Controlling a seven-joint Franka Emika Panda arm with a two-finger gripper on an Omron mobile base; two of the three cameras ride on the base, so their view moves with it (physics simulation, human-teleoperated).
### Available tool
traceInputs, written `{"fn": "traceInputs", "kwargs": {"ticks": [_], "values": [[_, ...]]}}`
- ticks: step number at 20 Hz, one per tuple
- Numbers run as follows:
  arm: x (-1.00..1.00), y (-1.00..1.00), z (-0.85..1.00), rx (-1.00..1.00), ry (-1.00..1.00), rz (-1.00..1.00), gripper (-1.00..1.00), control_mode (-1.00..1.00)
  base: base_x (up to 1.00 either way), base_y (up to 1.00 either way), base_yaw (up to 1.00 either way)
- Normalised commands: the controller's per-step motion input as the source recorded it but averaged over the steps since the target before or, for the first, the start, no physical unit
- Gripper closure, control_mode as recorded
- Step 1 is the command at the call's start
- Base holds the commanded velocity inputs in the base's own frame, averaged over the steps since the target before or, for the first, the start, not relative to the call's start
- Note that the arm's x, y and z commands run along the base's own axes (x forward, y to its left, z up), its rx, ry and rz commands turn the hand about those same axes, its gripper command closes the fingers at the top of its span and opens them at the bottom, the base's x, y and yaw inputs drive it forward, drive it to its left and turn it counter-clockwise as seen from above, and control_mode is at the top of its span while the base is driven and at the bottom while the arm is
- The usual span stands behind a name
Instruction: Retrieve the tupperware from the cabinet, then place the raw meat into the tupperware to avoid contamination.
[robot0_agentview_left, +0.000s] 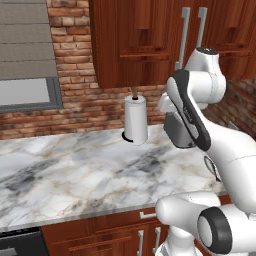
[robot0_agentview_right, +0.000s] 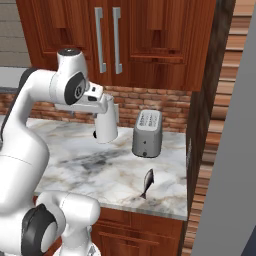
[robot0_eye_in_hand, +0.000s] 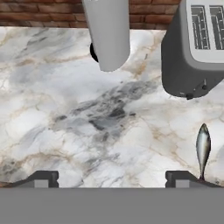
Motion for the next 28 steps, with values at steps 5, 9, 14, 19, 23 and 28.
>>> {"fn": "traceInputs", "kwargs": {"ticks": [5, 9, 14, 19, 23, 28], "values": [[-0.15, -0.22, 0.35, 0.03, -0.11, 0.00, -1.00, -1.00, 0.00, 0.00, 0.00], [-0.01, -0.08, 0.33, 0.02, -0.12, 0.00, -1.00, -1.00, 0.00, 0.00, 0.00], [0.00, -0.06, 0.33, 0.01, -0.14, 0.00, -1.00, -1.00, 0.00, 0.00, 0.00], [0.00, -0.05, 0.30, 0.00, -0.14, 0.00, -1.00, -1.00, 0.00, 0.00, 0.00], [0.00, -0.05, 0.28, 0.00, -0.14, 0.00, -1.00, -1.00, 0.00, 0.00, 0.00], [0.00, -0.07, 0.27, 0.00, -0.17, 0.00, -1.00, -1.00, 0.00, 0.00, 0.00]]}}
